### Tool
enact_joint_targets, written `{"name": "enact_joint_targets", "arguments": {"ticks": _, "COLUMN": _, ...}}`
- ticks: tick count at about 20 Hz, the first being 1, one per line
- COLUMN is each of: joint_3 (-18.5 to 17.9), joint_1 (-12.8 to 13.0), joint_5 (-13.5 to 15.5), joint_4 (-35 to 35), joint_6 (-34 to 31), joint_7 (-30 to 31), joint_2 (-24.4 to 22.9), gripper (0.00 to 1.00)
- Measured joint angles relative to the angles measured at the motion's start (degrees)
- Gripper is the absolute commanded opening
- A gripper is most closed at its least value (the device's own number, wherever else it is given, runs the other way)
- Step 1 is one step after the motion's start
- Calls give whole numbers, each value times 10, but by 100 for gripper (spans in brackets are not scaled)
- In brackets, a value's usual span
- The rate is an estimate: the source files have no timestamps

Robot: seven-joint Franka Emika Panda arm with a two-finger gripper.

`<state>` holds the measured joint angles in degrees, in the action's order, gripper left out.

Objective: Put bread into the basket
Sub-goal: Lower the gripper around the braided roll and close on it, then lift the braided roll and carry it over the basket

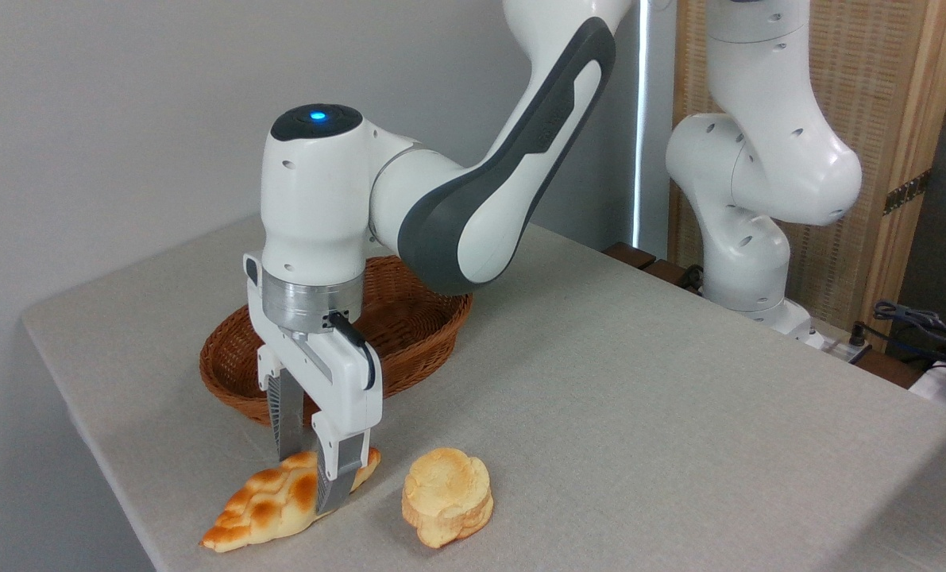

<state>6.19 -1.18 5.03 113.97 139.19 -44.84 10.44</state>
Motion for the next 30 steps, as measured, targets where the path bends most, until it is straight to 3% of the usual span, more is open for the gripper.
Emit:
{"name": "enact_joint_targets", "arguments": {"ticks": 12, "joint_3": 0, "joint_1": 0, "joint_5": 0, "joint_4": -1, "joint_6": 0, "joint_7": 0, "joint_2": -1, "gripper": 50}}
{"name": "enact_joint_targets", "arguments": {"ticks": 15, "joint_3": 0, "joint_1": -4, "joint_5": 31, "joint_4": -11, "joint_6": -8, "joint_7": 1, "joint_2": -3, "gripper": 50}}
{"name": "enact_joint_targets", "arguments": {"ticks": 18, "joint_3": -3, "joint_1": -17, "joint_5": 47, "joint_4": -51, "joint_6": -71, "joint_7": 1, "joint_2": -11, "gripper": 50}}
{"name": "enact_joint_targets", "arguments": {"ticks": 24, "joint_3": -3, "joint_1": -28, "joint_5": 49, "joint_4": -156, "joint_6": -251, "joint_7": 16, "joint_2": -33, "gripper": 50}}
{"name": "enact_joint_targets", "arguments": {"ticks": 30, "joint_3": 33, "joint_1": -19, "joint_5": 50, "joint_4": -160, "joint_6": -335, "joint_7": 34, "joint_2": -87, "gripper": 51}}
